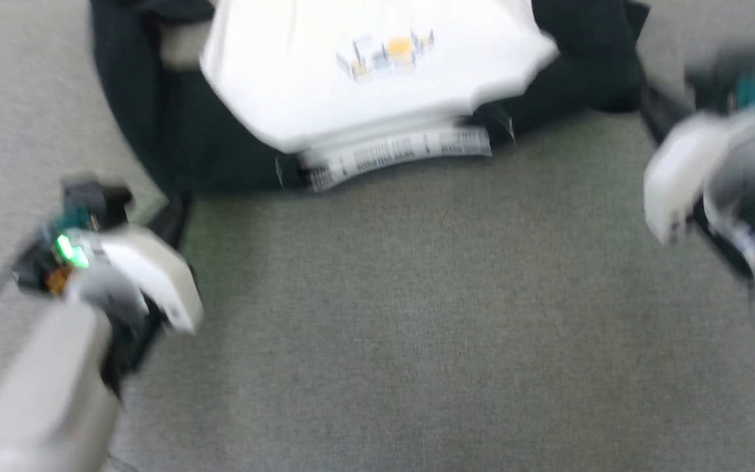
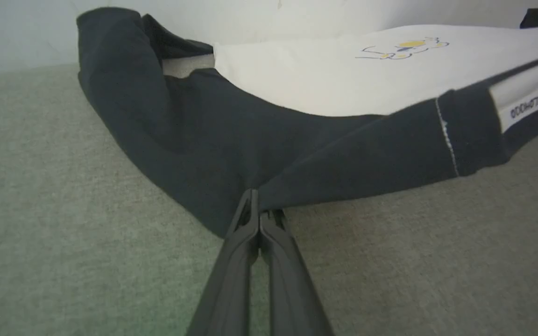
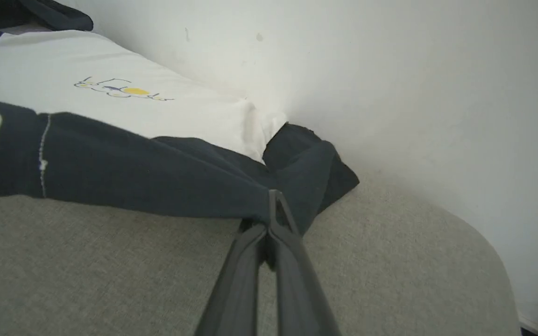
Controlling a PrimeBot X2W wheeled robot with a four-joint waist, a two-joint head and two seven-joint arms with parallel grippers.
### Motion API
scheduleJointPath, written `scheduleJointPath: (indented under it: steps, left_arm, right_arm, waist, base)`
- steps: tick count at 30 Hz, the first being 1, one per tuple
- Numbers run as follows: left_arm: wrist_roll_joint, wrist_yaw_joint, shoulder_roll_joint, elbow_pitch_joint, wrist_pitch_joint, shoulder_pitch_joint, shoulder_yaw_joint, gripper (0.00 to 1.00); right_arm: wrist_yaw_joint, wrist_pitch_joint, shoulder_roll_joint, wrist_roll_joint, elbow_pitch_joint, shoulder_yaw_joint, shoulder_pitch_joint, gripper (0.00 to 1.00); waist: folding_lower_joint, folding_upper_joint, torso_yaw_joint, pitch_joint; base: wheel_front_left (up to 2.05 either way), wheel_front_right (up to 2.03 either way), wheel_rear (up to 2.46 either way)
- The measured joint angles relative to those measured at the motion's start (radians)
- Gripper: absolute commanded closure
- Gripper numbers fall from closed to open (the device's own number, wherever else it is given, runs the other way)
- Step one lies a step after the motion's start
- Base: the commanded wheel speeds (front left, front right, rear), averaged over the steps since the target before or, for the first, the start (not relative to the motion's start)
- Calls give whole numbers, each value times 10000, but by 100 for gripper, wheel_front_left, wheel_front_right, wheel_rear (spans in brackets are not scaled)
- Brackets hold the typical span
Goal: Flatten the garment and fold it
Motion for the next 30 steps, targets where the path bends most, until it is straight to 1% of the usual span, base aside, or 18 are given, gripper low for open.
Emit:
scheduleJointPath:
  steps: [2, 5, 10, 13, 17, 21, 25, 29, 30]
  left_arm:
    - [-357, 123, -107, -535, 150, 855, 25, 100]
    - [-660, 366, -180, -1352, 359, 2021, -33, 100]
    - [-1124, 922, -245, -2479, 681, 3765, -27, 100]
    - [-1310, 1279, -228, -2959, 805, 4654, 17, 100]
    - [-1555, 1666, -222, -3453, 895, 5696, 75, 100]
    - [-1708, 1988, -180, -3858, 963, 6576, 138, 100]
    - [-1847, 2105, -182, -4054, 976, 7298, 84, 100]
    - [-1904, 2138, -293, -4013, 920, 7598, -42, 100]
    - [-1881, 2140, -353, -3960, 819, 7595, -63, 88]
  right_arm:
    - [-4, 184, -6, 132, -564, -481, 1120, 100]
    - [0, 466, 159, 198, -1319, -1507, 2829, 100]
    - [-2, 1231, 913, -58, -2650, -2775, 5433, 100]
    - [-2, 1804, 1377, -203, -3321, -3189, 6604, 100]
    - [-4, 2577, 1793, -316, -3986, -3505, 7823, 100]
    - [-4, 3315, 2052, -362, -4525, -3634, 8777, 100]
    - [-19, 3697, 2230, -407, -4667, -3649, 9499, 100]
    - [-44, 3638, 2383, -410, -4282, -3536, 9917, 100]
    - [-44, 3499, 2431, -437, -4136, -3505, 9944, 100]
  waist:
    - [-1, 0, 37, -315]
    - [-1, 0, 107, -776]
    - [-2, 0, 237, -1483]
    - [-2, 0, 286, -1844]
    - [-1, 0, 313, -2231]
    - [0, 1, 301, -2506]
    - [1, 0, 261, -2647]
    - [1, 0, 293, -2710]
    - [2, 0, 311, -2717]
  base:
    - [0, 0, 0]
    - [0, 0, 0]
    - [0, 0, 0]
    - [0, 0, 0]
    - [0, 0, 0]
    - [0, 0, 0]
    - [0, 0, 0]
    - [0, 0, 0]
    - [0, 0, 0]
